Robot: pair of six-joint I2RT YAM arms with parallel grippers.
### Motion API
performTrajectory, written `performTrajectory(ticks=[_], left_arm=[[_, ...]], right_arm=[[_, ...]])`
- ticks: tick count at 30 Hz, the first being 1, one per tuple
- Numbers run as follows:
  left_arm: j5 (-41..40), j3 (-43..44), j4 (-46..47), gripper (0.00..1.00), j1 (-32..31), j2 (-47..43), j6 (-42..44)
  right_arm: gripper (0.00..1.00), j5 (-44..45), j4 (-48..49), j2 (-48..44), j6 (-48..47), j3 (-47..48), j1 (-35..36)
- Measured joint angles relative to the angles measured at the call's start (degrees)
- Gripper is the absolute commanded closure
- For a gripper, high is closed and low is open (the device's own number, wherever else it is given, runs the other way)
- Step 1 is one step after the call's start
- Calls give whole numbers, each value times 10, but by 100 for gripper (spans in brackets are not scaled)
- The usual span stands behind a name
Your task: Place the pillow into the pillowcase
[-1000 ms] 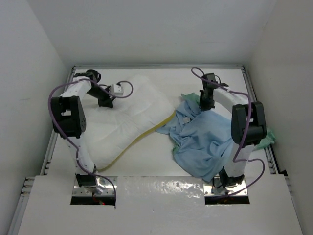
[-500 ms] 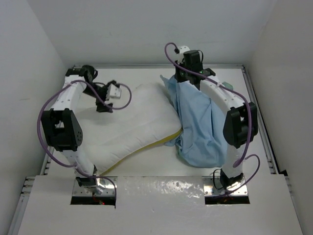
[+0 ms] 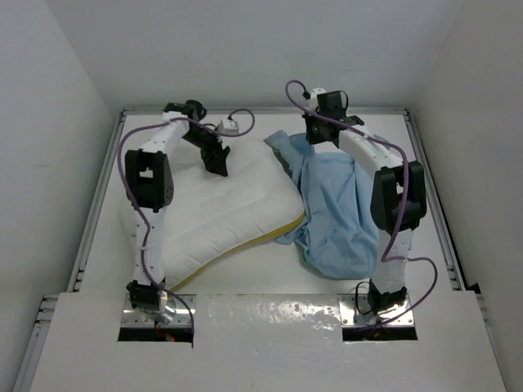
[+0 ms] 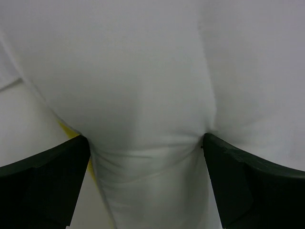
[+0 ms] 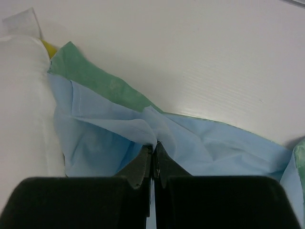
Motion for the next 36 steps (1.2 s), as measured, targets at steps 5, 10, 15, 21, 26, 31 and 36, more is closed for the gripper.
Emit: performTrajectory(ticks=[5,10,15,21,26,31,36], left_arm=[[20,-18,37,0,-18,47,-88],[74,-23,37,96,-21,45,-99],[91,-24,2,100,-45,45,-93],[68,-22,-16,100,-60,6,-96],[22,90,-30,100,-70,-49,-113],[43,92,-25,100,-80,-159,-98],[61,28,-17,100,-128,-205,-87]], right_arm=[[100,-3,11,0,0,-17,7],[100,9,-3,0,6,-37,7],[100,45,-3,2,21,-21,7],[100,96,-3,6,28,21,7],[100,117,0,7,21,50,7],[100,110,-4,9,6,67,7],[100,75,-12,9,-9,67,8]])
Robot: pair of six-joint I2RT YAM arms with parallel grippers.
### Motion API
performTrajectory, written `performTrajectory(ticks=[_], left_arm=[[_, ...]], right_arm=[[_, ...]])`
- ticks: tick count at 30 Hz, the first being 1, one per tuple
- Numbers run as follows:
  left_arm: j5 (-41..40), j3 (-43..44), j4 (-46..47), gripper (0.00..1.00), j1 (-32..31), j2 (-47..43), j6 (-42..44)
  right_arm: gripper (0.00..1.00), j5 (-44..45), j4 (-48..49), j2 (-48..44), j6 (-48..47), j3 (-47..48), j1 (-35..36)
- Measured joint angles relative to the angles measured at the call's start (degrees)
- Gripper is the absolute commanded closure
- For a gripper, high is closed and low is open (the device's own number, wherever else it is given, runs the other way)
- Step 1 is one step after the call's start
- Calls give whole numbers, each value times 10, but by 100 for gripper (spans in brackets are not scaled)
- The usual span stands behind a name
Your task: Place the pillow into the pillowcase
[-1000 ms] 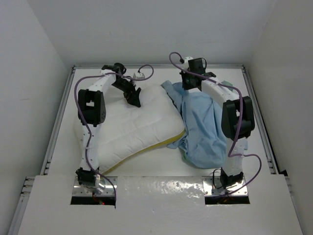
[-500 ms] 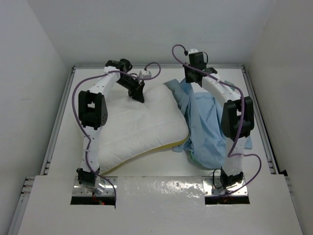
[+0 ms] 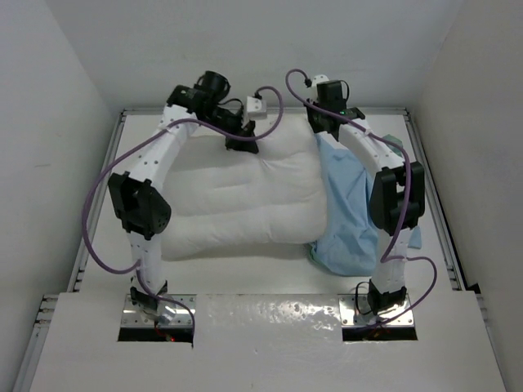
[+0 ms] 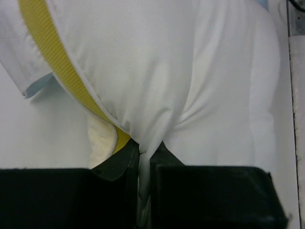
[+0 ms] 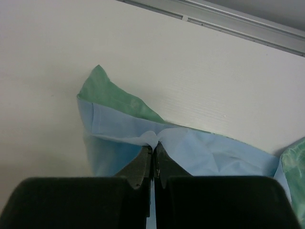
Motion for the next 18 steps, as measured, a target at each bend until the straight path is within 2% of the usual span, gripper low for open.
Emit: performTrajectory(ticks=[3,5,11,18], left_arm=[[-2,-88,62,100,-30,13,-28],[-16,-116,91,100,-43,51,-52],[-69,-82,162,100,-45,164,-150],[-98,-68,188,100,-28,162,-194]], right_arm=[[100,-21,1,-1,-9,-3,1],[100,-43,3,-9,-16,-17,3],[100,-113,-2,-61,-71,-96,28],[100,-130,-40,-125,-150,-150,40]])
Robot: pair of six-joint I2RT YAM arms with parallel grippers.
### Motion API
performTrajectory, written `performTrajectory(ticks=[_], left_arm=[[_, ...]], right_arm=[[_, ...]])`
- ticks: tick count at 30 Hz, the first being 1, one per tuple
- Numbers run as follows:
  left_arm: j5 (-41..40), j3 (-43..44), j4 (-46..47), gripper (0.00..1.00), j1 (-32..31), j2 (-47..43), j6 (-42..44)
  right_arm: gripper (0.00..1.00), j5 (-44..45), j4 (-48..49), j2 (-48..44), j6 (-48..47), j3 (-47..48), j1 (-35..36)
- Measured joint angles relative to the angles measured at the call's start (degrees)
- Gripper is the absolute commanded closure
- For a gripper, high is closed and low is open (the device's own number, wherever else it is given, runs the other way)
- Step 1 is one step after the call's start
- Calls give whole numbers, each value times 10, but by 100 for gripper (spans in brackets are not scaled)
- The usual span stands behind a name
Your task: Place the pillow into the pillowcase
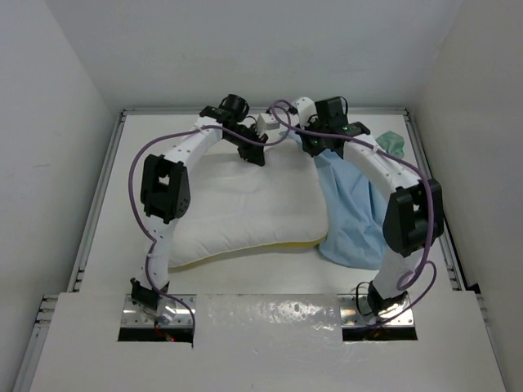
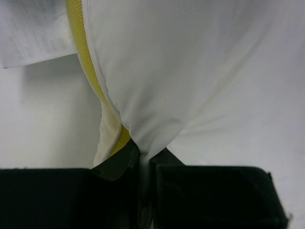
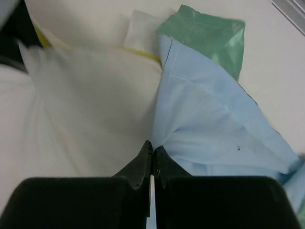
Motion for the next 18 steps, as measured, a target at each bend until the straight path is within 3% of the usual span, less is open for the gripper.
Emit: performTrajectory(ticks=[2,3,4,5,7,8,11,12,13,14,15,16,17,18], left_arm=[[-12,-3,10,100,10,-4,-3],[-19,-6,16,100,16,-7,-4],[-27,-7,21,100,21,-9,-4],[-36,-9,29,88,26,-11,-4],[-45,-11,51,62,36,-13,-6],[-45,-12,66,39,40,-13,-11],[-42,-12,113,25,49,-13,-29],[-39,-12,123,24,49,-13,-33],[-36,-12,130,24,49,-13,-35],[-34,-9,132,23,49,-13,-34],[-32,-6,132,24,50,-13,-32],[-29,0,131,29,51,-13,-30],[-26,11,127,55,52,-13,-28],[-22,24,122,61,53,-13,-26]], right_arm=[[100,1,-18,-16,-25,-3,-2],[87,0,-25,-20,-34,-3,-2],[66,-5,-29,-23,-41,-3,-1],[21,-10,-33,-23,-45,-1,0],[1,-17,-43,-21,-41,5,2],[1,-19,-47,-21,-37,12,2],[1,-4,-31,-21,-1,25,2],[5,3,-21,-23,22,24,-3],[24,4,-12,-26,54,20,-10],[93,4,-1,-32,83,11,-24],[100,1,7,-41,113,-3,-42],[100,-2,17,-54,149,-25,-66],[99,1,25,-67,178,-50,-87],[83,3,30,-80,203,-79,-110]])
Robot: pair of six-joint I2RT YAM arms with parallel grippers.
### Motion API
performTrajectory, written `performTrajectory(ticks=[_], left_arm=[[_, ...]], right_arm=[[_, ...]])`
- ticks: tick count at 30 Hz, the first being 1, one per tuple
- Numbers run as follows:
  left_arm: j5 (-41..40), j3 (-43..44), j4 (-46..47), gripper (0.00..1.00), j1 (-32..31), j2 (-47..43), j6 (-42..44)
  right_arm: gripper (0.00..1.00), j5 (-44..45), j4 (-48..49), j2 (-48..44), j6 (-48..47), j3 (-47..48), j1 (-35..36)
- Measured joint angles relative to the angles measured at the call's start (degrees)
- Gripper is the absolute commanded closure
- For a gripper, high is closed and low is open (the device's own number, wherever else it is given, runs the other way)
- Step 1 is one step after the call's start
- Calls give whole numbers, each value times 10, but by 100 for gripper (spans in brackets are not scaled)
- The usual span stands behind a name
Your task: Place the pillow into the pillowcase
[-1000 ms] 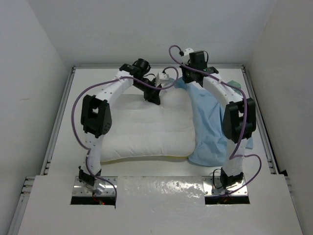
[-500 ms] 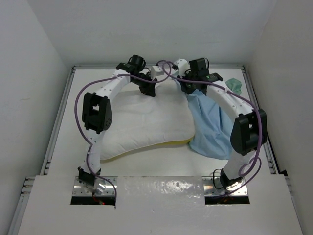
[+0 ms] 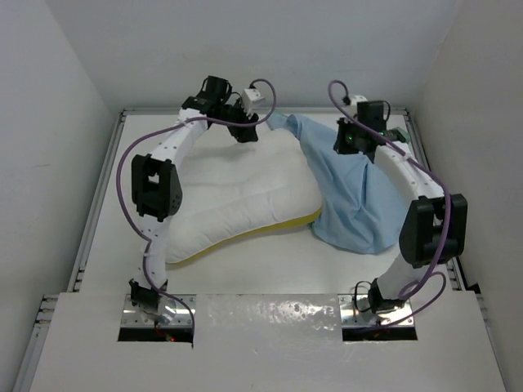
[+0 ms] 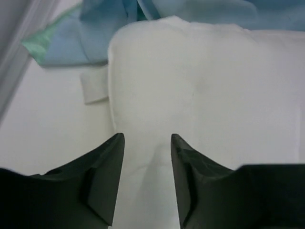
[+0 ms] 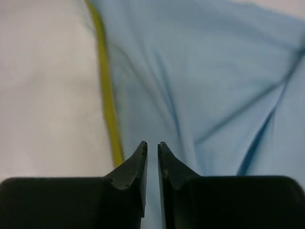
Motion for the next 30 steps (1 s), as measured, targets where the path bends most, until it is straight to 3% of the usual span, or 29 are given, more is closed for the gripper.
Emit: performTrajectory(ticks=[1,3,4,5,6,7,13,15,16,18,20,22,23,24,26,28,29,30], left_arm=[[7,18,-10,62,1,-1,13],[9,67,-56,47,-2,-4,73],[2,90,-86,40,-3,-8,105],[-7,103,-117,25,-10,-18,142],[-15,106,-146,20,-20,-32,176],[-20,106,-179,1,-35,-46,198],[1,-54,-287,0,-172,-93,270],[4,-93,-294,0,-197,-81,272],[4,-118,-288,0,-204,-78,270],[1,-167,-266,0,-207,-73,260],[1,-198,-237,6,-202,-73,249],[2,-212,-218,42,-198,-73,240],[1,-215,-208,57,-198,-74,237],[-2,-218,-196,85,-197,-73,236],[-8,-221,-186,98,-195,-74,232],[-16,-222,-184,100,-195,-74,227],[-19,-223,-184,100,-194,-74,225],[-21,-224,-183,100,-192,-75,224]], right_arm=[[67,2,1,-8,23,-24,-18],[39,4,4,-11,63,-67,-33],[36,1,4,-5,81,-84,-30],[34,-1,5,2,96,-96,-25],[32,-3,7,10,107,-107,-19],[31,-5,11,20,120,-118,-14],[33,-32,48,59,155,-159,7],[46,-42,63,65,160,-169,11],[61,-47,71,69,161,-173,14],[69,-58,87,74,169,-186,20],[68,-62,98,74,176,-205,22],[67,-63,102,72,177,-223,18],[57,-63,104,70,177,-231,14],[47,-62,103,66,175,-240,9],[39,-63,107,56,179,-257,3],[48,-60,113,41,176,-272,-1],[72,-61,121,37,177,-281,-1],[84,-63,128,35,174,-287,-1]])
